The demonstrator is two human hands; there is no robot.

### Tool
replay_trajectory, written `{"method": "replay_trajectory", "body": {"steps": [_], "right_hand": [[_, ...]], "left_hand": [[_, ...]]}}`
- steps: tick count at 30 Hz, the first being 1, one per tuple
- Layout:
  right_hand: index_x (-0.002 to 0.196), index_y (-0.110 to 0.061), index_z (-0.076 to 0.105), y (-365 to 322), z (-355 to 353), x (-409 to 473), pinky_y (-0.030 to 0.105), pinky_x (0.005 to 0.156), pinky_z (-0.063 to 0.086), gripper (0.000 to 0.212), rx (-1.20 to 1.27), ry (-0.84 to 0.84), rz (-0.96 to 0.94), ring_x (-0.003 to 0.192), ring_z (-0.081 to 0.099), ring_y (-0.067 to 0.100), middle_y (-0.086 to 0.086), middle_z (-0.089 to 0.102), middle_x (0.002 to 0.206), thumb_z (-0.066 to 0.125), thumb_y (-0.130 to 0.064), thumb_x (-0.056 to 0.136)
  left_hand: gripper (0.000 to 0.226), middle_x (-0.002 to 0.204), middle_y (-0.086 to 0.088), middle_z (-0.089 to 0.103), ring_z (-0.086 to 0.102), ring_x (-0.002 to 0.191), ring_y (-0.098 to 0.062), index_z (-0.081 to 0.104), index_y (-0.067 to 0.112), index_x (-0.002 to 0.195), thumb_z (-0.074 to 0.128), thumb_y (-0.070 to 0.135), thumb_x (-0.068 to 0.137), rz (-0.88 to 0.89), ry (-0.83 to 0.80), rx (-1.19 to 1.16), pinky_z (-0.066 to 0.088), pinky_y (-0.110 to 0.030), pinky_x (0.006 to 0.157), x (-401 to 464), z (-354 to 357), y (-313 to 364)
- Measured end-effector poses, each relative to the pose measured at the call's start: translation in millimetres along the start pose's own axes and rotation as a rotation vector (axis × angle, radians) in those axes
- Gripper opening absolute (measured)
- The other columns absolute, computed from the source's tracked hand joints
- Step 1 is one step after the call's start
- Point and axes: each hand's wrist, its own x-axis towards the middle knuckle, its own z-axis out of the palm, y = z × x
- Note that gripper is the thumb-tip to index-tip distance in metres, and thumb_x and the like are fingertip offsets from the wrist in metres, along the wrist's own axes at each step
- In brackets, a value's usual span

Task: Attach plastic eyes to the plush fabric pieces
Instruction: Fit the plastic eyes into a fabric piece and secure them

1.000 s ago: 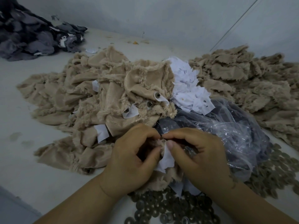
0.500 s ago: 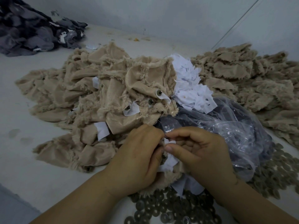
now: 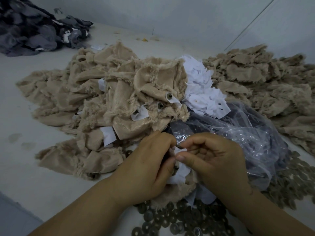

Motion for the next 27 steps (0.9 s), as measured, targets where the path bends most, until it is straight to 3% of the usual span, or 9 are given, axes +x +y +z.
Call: {"method": "replay_trajectory", "body": {"steps": [5,8,12,17,27], "right_hand": [[0.086,-0.027,0.073,-2.1,1.8,-1.4,0.014,0.065,0.056,0.018,0.077,-0.007,0.057,0.069,0.072,0.007,-0.005,0.075,0.081,0.079,-0.027,0.069],[0.094,-0.025,0.075,-4.3,1.5,-0.9,0.016,0.069,0.058,0.016,0.090,-0.064,0.057,0.077,0.074,0.005,-0.008,0.077,0.086,0.073,-0.020,0.079],[0.098,-0.017,0.074,-3.7,-2.6,-0.6,0.022,0.073,0.060,0.021,0.136,-0.092,0.092,0.082,0.075,0.011,-0.001,0.077,0.091,0.075,-0.004,0.081],[0.097,-0.025,0.074,-8.4,-6.5,3.1,0.019,0.075,0.059,0.027,0.064,-0.132,0.026,0.085,0.074,0.006,-0.008,0.077,0.094,0.084,-0.019,0.072],[0.090,-0.013,0.075,-1.2,-9.8,4.7,0.024,0.073,0.060,0.020,0.189,-0.169,0.094,0.080,0.075,0.014,0.002,0.078,0.089,0.078,-0.014,0.070]], "left_hand": [[0.015,0.084,0.005,0.046,0.042,0.075,-0.004,0.054,0.010,0.095,0.048,0.023,0.093,0.013,0.033,0.020,0.032,-0.015,0.066,2.6,-1.1,0.2],[0.015,0.079,0.003,0.047,0.042,0.071,-0.006,0.055,0.008,0.087,0.051,0.022,0.091,0.007,0.106,0.015,0.034,-0.018,0.063,3.4,-2.3,-0.4],[0.018,0.077,-0.003,0.052,0.046,0.068,-0.015,0.059,0.005,0.086,0.053,0.021,0.090,0.019,0.170,0.056,0.039,-0.028,0.061,3.0,-1.5,-1.7],[0.017,0.075,-0.005,0.055,0.047,0.066,-0.016,0.062,0.002,0.084,0.057,0.018,0.089,0.037,0.199,0.068,0.040,-0.029,0.060,2.7,-1.1,0.2],[0.019,0.075,-0.008,0.059,0.048,0.069,-0.015,0.067,-0.002,0.085,0.058,0.015,0.088,0.094,0.185,0.084,0.042,-0.030,0.064,1.8,1.4,0.0]]}}
